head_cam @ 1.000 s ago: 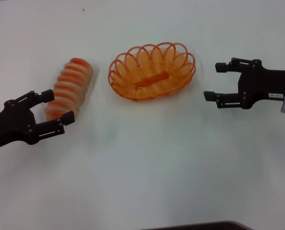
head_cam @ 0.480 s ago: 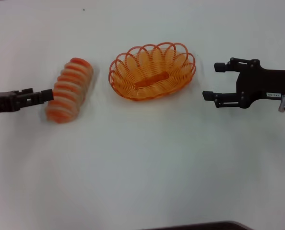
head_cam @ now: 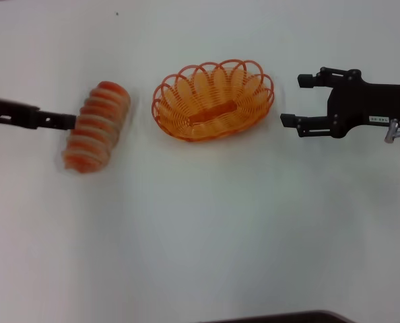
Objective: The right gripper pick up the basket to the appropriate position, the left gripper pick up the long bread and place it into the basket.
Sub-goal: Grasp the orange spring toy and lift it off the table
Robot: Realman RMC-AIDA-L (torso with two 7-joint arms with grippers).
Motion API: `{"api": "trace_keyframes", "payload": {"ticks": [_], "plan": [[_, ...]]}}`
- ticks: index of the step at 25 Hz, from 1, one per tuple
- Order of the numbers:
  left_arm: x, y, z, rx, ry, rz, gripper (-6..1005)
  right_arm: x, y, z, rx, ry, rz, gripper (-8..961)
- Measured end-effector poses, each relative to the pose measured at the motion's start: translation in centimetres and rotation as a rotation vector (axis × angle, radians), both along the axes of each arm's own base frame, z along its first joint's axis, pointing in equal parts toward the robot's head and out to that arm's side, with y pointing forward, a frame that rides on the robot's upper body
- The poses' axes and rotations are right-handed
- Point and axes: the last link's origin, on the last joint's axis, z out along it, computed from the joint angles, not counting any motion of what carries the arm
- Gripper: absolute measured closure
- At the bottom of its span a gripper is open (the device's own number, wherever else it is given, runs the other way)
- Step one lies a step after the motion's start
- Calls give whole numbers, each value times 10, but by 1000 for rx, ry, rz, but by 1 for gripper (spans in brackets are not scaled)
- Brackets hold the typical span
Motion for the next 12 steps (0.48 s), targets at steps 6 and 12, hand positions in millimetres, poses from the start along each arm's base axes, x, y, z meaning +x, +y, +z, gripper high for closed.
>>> {"api": "trace_keyframes", "payload": {"ticks": [6,12], "plan": [[20,4,-30,-50,71,-25,99,1,2,0,5,3,-27,74],[21,8,-43,-47,108,-14,98,1,2,0,-2,3,-28,74]]}}
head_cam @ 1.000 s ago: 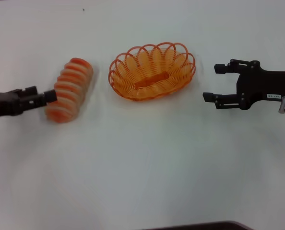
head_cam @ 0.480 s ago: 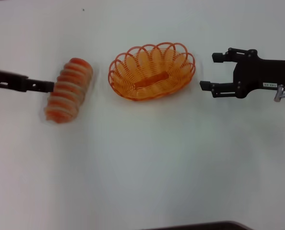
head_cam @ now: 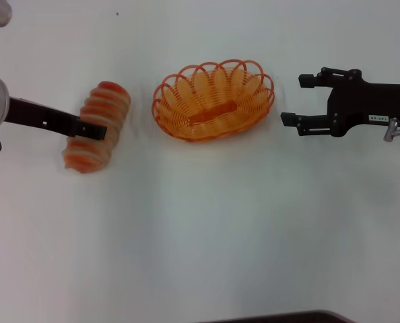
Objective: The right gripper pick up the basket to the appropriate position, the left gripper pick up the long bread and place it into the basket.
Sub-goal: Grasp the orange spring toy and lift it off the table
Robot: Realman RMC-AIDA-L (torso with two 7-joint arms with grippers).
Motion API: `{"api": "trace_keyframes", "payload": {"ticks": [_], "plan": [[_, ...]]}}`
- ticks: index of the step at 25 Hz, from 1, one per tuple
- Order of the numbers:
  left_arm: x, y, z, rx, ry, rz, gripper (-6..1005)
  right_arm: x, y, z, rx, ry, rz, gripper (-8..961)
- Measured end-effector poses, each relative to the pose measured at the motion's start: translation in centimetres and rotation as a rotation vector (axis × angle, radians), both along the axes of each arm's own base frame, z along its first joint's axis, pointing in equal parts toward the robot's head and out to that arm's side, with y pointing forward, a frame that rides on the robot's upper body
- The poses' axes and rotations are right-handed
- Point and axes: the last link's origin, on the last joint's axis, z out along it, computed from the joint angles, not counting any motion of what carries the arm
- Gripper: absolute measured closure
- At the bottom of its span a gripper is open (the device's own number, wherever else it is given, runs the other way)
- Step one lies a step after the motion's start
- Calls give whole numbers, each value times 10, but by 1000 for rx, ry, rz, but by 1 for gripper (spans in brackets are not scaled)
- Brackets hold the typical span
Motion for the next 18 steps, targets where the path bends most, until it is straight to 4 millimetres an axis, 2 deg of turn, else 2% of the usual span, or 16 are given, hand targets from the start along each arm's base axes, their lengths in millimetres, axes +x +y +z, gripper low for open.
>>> {"api": "trace_keyframes", "payload": {"ticks": [7,18], "plan": [[-8,2,-8,-2,35,23,98,-1,1,0,-2,0,2,75],[-6,1,-12,-25,25,30,98,-1,1,0,-1,-1,4,74]]}}
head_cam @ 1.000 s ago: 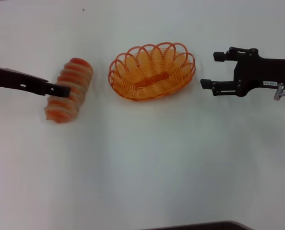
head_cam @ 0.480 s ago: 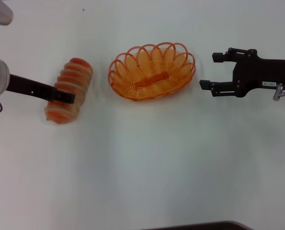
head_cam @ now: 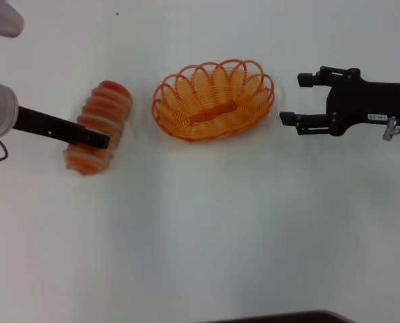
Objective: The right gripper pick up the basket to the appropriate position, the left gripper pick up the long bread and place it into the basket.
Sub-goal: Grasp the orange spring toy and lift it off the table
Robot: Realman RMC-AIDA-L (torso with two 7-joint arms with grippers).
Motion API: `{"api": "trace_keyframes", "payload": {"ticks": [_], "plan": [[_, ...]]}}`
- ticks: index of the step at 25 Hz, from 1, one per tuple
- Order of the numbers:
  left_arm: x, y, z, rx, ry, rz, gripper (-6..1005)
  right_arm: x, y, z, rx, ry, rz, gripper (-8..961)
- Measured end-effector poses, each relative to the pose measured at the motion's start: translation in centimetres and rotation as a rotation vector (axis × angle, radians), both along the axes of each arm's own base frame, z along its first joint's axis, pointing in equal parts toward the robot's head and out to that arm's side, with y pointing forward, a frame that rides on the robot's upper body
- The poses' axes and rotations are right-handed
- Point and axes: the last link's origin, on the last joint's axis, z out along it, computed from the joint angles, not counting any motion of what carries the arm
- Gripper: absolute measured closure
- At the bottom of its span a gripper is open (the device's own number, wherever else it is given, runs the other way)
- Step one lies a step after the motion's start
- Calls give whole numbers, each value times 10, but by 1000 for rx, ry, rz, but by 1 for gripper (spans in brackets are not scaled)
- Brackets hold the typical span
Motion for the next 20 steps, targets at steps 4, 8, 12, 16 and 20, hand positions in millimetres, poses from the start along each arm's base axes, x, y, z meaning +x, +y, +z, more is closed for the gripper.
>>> {"api": "trace_keyframes", "payload": {"ticks": [4,8,12,16,20], "plan": [[1,-2,-4,-28,-5,7,99,0,0,0,0,0,0,74],[1,-2,-3,-26,-11,14,136,0,0,0,0,0,-1,75],[3,-2,0,-20,-25,14,185,0,0,0,1,-1,-1,75],[2,-2,2,-17,-30,20,234,0,0,0,1,-1,-1,75],[2,-2,2,-23,-33,24,299,0,0,0,2,-1,-1,75]]}}
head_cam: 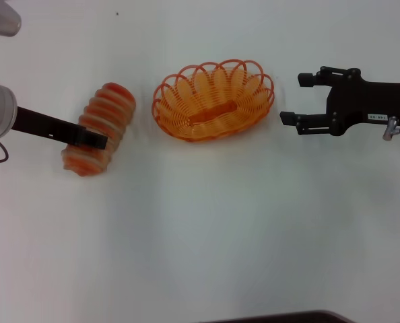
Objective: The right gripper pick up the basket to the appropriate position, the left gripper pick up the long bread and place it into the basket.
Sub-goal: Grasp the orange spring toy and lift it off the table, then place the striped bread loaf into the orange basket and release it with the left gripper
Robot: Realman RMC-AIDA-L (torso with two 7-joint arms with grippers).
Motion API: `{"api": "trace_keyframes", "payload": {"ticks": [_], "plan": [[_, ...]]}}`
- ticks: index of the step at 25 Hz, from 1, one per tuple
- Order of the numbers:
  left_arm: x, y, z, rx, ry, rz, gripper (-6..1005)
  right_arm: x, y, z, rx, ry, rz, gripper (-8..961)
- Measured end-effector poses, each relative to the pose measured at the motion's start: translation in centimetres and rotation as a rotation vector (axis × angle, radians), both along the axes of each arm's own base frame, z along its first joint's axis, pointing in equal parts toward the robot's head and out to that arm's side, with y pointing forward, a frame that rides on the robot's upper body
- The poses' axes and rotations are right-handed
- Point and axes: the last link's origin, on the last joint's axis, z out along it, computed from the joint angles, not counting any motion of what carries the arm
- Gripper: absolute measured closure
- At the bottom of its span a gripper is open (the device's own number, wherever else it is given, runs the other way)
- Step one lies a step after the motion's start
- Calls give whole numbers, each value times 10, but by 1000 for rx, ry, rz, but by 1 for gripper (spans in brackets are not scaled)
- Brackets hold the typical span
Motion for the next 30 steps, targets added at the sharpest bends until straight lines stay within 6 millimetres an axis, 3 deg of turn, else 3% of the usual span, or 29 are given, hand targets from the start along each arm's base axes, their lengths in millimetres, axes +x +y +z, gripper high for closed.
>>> {"api": "trace_keyframes", "payload": {"ticks": [4,18,23,30], "plan": [[0,0,1,3,-1,-1,379,1,0,1,3,2,-3,75],[-1,2,13,18,-16,-18,504,0,-1,-1,-6,6,-2,74],[1,6,33,62,-52,-38,541,-1,-2,-2,-9,9,1,75],[36,13,47,66,-146,-259,591,1,-4,-2,-12,11,-4,74]]}}
